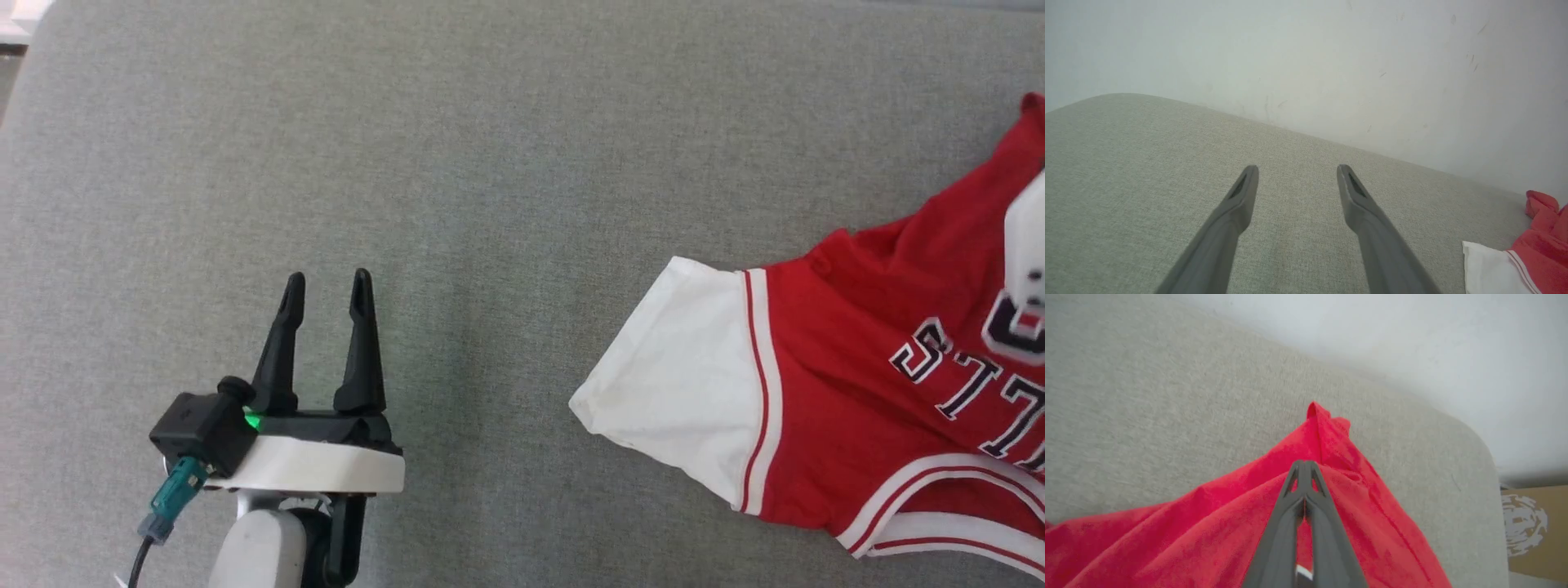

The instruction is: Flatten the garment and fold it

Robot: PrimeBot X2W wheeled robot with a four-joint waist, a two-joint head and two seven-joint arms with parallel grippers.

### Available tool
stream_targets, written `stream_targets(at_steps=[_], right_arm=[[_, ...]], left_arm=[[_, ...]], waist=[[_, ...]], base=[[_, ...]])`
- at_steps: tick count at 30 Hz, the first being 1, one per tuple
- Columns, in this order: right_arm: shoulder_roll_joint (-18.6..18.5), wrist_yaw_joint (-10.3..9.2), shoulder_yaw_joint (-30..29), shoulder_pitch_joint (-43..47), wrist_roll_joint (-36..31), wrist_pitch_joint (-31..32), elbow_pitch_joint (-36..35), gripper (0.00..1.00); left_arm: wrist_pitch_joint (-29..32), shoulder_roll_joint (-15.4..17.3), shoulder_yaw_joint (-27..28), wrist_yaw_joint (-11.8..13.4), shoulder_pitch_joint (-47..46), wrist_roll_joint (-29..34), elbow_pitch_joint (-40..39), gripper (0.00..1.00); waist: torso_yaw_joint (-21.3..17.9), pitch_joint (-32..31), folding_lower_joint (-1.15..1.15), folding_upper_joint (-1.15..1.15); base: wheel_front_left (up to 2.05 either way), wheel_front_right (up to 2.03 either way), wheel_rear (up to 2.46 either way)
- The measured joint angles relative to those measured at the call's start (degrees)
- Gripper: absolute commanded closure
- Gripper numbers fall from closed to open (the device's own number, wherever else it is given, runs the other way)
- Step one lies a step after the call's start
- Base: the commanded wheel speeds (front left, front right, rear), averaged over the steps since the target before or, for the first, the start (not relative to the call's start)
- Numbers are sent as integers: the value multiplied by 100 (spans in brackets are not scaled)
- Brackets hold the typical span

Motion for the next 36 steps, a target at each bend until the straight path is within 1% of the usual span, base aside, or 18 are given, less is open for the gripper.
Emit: stream_targets(at_steps=[5,8,10,13,15,18,21,22,23,24,28,31,33,36], right_arm=[[-370,0,715,-859,175,-132,-361,100],[-495,0,1228,-1507,276,-353,-453,100],[-520,0,1523,-1880,323,-549,-367,100],[-489,0,1968,-2382,293,-899,-42,100],[-405,0,2210,-2615,241,-1149,324,100],[-211,1,2521,-2776,149,-1443,931,100],[-9,1,2695,-2779,151,-1492,1608,100],[27,1,2720,-2779,149,-1486,1807,90],[46,1,2721,-2780,151,-1474,1980,55],[49,1,2736,-2781,154,-1504,2084,0],[55,1,2753,-2937,214,-1884,2149,0],[62,1,2622,-2981,405,-2170,1930,0],[59,1,2394,-2915,509,-2359,1642,0],[37,0,1851,-2548,543,-2608,1023,0]], left_arm=[[0,-1,-67,91,-1,-77,-26,0],[0,0,-113,110,-5,-118,-62,0],[0,-1,-109,113,-11,-141,-59,0],[0,0,-142,113,-69,-194,-57,0],[0,-1,-178,113,-170,-233,-56,0],[0,-1,-222,113,-311,-287,-48,0],[0,0,-277,112,-413,-345,-26,0],[0,0,-298,112,-442,-363,-20,0],[0,0,-319,113,-467,-376,-12,0],[0,0,-334,113,-481,-378,-1,0],[0,-1,-333,122,-486,-378,40,0],[0,0,-260,122,-476,-352,60,0],[0,1,-191,122,-437,-293,62,0],[0,0,-103,121,-304,-146,38,0]], waist=[[90,-26,-1,0],[147,47,0,0],[185,112,0,0],[240,243,0,0],[282,342,0,0],[351,495,0,0],[418,634,0,0],[440,675,1,0],[459,709,1,0],[477,737,1,0],[496,736,0,0],[473,641,0,0],[438,547,0,0],[351,366,-1,0]], base=[[0,0,0],[0,0,0],[0,0,0],[0,0,0],[0,0,0],[0,0,0],[0,0,0],[0,0,0],[0,0,0],[0,0,0],[0,0,0],[0,0,0],[0,0,0],[0,0,0]])
